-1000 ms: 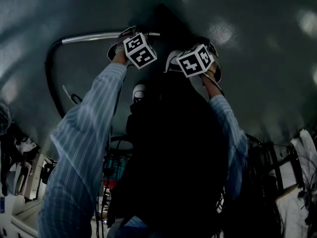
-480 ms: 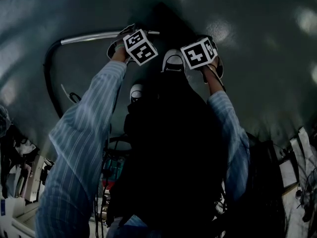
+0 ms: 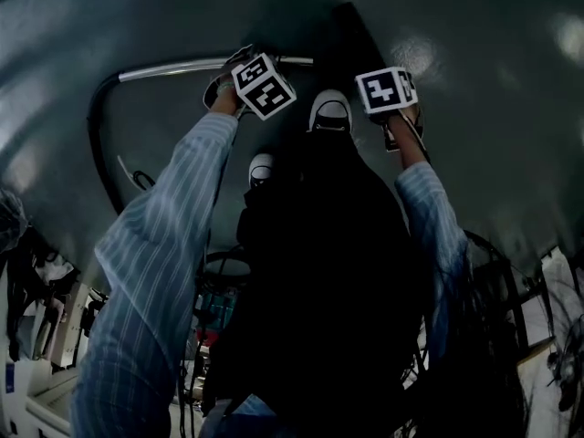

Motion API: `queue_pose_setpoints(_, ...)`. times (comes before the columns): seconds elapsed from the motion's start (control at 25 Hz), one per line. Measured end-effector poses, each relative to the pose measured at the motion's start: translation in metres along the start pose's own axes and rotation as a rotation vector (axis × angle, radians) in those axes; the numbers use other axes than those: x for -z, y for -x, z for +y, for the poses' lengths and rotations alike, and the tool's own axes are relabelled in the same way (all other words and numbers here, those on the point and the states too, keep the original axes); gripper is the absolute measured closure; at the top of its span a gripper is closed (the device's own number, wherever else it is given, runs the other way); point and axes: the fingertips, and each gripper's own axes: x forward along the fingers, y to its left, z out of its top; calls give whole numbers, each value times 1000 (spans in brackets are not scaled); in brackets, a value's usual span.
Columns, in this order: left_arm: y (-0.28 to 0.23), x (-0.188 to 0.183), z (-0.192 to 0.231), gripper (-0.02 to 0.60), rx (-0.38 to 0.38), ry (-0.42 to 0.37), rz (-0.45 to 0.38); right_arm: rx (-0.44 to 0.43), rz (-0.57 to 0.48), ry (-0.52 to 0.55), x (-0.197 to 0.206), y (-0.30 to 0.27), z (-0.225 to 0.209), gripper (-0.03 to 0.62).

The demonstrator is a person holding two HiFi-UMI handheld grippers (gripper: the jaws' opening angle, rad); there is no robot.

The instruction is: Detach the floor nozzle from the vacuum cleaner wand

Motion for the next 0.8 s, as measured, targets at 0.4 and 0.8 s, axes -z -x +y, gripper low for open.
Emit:
queue_pose_setpoints(0.4,-2,19,-2,379,1,-19,107,11,124,-59,76,11,-88,373)
queue_pose_setpoints(0.8,54,7,3,380,-38,237,-21,-104,2,-178,53,49,-61,367)
